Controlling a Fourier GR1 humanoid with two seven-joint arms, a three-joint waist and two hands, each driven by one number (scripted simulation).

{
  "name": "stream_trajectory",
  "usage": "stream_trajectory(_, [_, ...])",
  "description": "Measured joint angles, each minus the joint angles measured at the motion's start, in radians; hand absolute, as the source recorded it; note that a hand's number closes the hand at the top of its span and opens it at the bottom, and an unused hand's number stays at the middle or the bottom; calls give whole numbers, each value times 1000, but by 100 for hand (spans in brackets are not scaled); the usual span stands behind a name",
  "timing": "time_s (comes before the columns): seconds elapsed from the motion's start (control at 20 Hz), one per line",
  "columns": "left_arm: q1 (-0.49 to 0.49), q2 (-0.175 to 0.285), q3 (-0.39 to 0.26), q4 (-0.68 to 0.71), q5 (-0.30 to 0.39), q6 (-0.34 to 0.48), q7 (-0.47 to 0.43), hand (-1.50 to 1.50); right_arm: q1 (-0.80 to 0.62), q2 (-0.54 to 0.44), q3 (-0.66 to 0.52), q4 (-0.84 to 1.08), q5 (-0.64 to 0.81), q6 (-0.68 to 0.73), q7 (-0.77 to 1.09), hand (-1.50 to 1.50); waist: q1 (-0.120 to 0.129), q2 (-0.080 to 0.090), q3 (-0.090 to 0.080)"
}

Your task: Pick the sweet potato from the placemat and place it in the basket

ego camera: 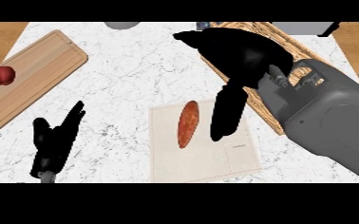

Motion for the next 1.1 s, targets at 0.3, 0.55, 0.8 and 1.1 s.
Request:
stream_trajectory(0.3, [4,-10,7,-2,-13,-10,-6,0,74,48,40,-5,97,-37,-16,-150,5,2,1])
stream_trajectory(0.55, [14,-10,15,-9,-22,-20,-12,0,139,77,93,29,178,-52,-35,-150,10,3,1])
stream_trajectory(0.8, [13,-14,21,-15,-26,-27,10,0,203,104,117,38,246,-65,-54,-150,9,3,2])
stream_trajectory(1.1, [29,-20,32,-22,-38,-36,-2,0,273,134,135,60,331,-90,-95,-150,10,3,3])
